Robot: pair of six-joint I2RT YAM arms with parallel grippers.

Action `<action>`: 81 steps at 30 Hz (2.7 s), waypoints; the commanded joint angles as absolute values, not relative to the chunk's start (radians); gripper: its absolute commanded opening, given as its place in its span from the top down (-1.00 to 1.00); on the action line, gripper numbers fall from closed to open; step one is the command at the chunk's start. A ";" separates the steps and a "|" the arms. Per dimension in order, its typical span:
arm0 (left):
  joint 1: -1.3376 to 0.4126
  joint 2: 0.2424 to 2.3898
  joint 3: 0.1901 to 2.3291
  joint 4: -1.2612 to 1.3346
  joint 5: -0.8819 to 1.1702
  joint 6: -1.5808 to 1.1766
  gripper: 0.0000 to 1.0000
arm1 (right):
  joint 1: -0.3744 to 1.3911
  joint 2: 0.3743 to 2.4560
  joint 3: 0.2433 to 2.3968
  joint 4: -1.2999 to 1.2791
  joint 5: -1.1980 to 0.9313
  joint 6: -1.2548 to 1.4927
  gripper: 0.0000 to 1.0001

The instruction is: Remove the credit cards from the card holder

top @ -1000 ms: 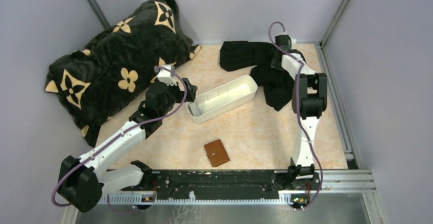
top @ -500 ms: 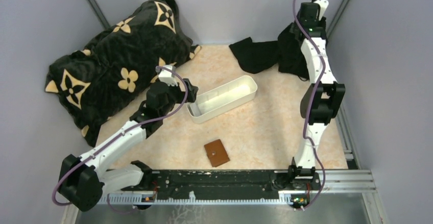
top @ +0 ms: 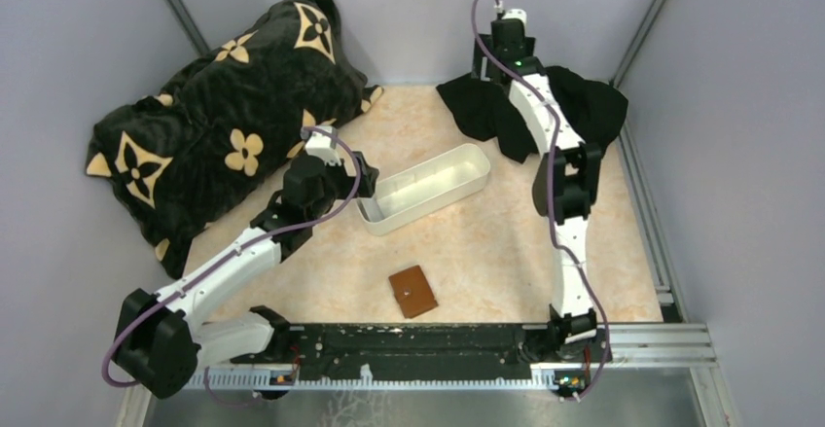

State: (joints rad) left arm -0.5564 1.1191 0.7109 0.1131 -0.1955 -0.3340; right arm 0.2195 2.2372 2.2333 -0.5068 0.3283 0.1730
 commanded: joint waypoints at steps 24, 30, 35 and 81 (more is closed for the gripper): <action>-0.561 1.089 0.690 0.080 -0.218 -0.359 -0.99 | 0.270 2.458 2.196 -0.673 0.193 0.077 -0.17; -0.561 1.087 0.690 0.077 -0.224 -0.358 -0.99 | 0.211 2.433 2.148 -0.674 0.170 0.212 1.00; -0.562 1.083 0.692 0.074 -0.223 -0.357 -0.99 | 0.095 2.301 1.990 -0.565 0.135 0.296 1.00; -0.561 1.114 0.696 0.084 -0.168 -0.383 -0.99 | 0.240 2.479 2.193 -0.716 0.189 0.127 -0.29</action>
